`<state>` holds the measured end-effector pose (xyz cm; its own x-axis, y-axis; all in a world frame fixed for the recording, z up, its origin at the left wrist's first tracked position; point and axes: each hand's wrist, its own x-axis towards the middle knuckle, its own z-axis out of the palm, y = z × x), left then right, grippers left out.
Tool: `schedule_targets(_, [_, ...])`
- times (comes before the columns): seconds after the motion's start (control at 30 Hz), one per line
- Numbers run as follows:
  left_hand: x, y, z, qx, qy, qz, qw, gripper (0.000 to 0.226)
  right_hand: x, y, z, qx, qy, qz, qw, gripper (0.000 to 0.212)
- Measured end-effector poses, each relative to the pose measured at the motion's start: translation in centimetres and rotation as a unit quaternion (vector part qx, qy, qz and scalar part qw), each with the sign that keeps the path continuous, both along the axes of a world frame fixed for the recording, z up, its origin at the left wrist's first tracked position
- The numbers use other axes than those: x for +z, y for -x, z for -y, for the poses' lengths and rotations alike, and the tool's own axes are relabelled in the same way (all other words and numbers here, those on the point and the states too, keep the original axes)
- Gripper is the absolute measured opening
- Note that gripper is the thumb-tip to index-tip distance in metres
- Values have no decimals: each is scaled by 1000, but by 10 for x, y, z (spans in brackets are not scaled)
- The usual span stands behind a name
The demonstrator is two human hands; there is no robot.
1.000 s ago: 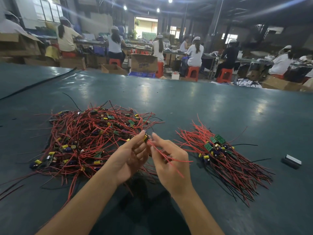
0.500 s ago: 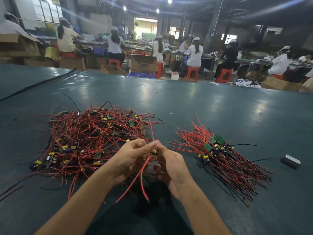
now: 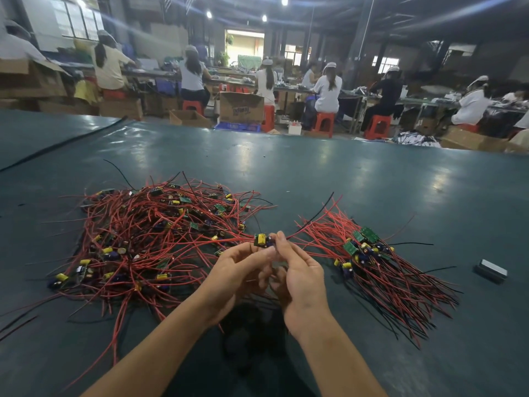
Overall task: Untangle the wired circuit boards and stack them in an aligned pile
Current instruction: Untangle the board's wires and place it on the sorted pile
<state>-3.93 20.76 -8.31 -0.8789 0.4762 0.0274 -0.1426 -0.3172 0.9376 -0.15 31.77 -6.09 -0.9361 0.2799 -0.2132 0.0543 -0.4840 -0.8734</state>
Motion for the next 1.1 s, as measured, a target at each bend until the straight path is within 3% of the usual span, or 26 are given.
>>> schedule_targets(0.1, [1, -2, -3, 76, 62, -51, 994, 41, -2, -1, 8, 10, -43, -16, 999, 15])
schedule_targets(0.2, [0, 0, -3, 128, 77, -68, 986, 44, -3, -4, 12, 12, -70, -40, 997, 14])
schedule_targets(0.37, [-1, 1, -3, 174, 70, -127, 974, 68, 0, -4, 12, 8, -37, -23, 999, 17])
schedule_targets(0.5, [1, -1, -5, 183, 63, -109, 975, 48, 4, 0, 7, -2, -10, 16, 1000, 14])
schedule_targets(0.73, [4, 0, -5, 180, 45, -101, 977, 54, 6, 12, -22, -99, 62, 68, 991, 9])
schedule_targets(1.1, [7, 4, 4, 198, 43, -87, 975, 58, 8, 10, -27, -60, 5, 34, 998, 5])
